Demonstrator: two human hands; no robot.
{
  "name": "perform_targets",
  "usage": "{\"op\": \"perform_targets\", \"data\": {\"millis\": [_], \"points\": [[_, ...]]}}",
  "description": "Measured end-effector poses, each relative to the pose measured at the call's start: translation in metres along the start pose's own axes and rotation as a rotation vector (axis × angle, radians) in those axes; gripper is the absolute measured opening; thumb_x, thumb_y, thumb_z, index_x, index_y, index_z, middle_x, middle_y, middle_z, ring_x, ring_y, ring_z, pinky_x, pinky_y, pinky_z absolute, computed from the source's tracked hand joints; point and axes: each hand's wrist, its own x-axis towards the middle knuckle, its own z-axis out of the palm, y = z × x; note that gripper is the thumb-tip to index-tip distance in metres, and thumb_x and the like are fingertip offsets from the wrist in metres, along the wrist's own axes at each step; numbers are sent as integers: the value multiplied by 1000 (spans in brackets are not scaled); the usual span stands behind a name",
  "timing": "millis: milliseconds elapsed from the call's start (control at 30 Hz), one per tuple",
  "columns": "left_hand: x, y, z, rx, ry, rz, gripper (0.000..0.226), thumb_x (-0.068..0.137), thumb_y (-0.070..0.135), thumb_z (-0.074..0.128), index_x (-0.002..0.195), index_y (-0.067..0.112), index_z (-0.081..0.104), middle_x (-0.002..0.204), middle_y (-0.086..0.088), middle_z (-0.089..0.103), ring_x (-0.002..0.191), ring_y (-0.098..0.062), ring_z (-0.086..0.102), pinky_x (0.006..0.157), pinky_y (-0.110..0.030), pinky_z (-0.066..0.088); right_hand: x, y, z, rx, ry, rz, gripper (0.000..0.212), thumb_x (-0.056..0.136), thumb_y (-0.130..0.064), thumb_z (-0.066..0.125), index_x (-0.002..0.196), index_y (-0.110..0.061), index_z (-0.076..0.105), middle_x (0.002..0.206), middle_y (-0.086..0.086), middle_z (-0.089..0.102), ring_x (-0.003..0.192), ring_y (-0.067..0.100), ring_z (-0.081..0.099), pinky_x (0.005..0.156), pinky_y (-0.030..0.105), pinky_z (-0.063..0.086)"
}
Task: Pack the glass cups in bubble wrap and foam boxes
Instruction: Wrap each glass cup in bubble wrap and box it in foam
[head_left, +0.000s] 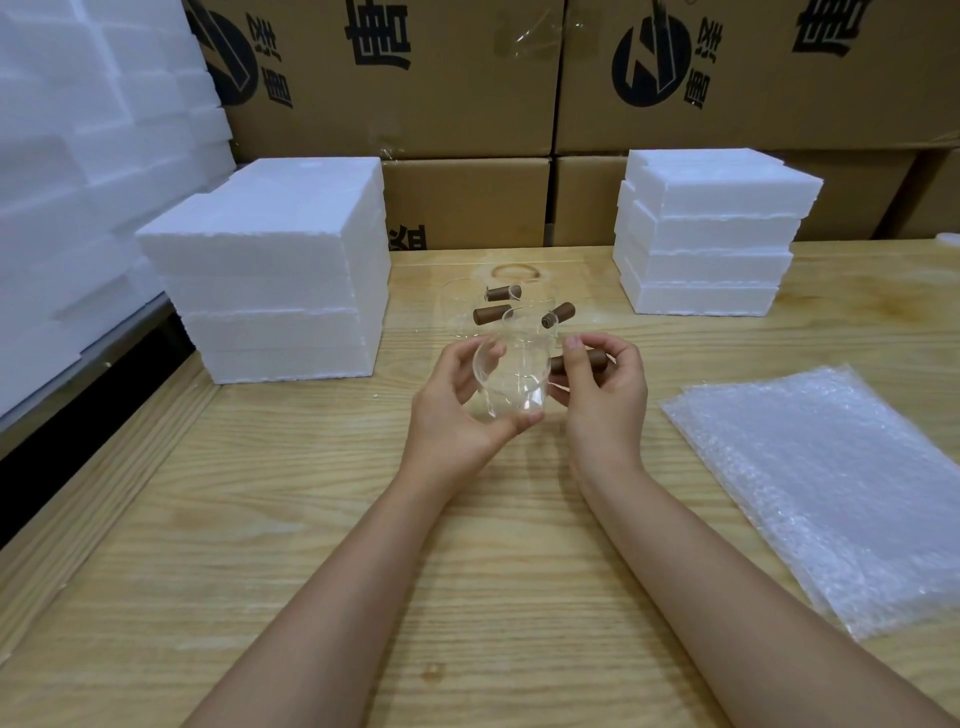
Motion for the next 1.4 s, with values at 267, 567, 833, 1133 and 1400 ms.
{"op": "perform_targets", "data": {"millis": [267, 567, 833, 1133, 1400], "points": [[3, -8, 0, 23, -3, -34, 74, 51, 27, 87, 106, 33, 38, 121, 4, 63, 122, -8, 55, 106, -28, 38, -3, -5, 1, -32, -88, -113, 8, 88, -15, 67, 89, -10, 60, 76, 1, 65, 74, 12, 66, 79, 35, 55], [0, -3, 0, 188, 81, 104, 74, 62, 9, 89, 103, 36, 34, 121, 34, 52, 113, 24, 44, 86, 2, 32, 1, -3, -2, 145, -198, -3, 9, 93, -9, 58, 86, -13, 62, 71, -2, 67, 77, 12, 66, 74, 25, 55], [-3, 0, 1, 246, 77, 240, 76, 66, 4, 86, 116, 39, 40, 133, 27, 47, 127, -3, 51, 97, -10, 39, 7, -1, -6, 243, -185, 134, 9, 96, -8, 52, 93, -8, 60, 73, 0, 66, 71, 12, 63, 79, 38, 55], [-3, 2, 2, 205, 44, 184, 72, 66, 15, 89, 125, 26, 50, 123, 14, 56, 117, -7, 56, 101, -23, 43, 8, 2, -8, 114, -92, 106, 7, 95, -17, 56, 90, -13, 60, 74, 3, 65, 68, 12, 65, 63, 24, 54], [2, -8, 2, 256, -62, -72, 68, 70, 33, 85, 125, 41, 44, 121, 11, 53, 106, 2, 54, 83, -5, 41, 14, 8, -13, -31, -63, 137, 8, 94, -18, 59, 87, -14, 60, 74, 1, 66, 62, 10, 67, 61, 28, 59]]}}
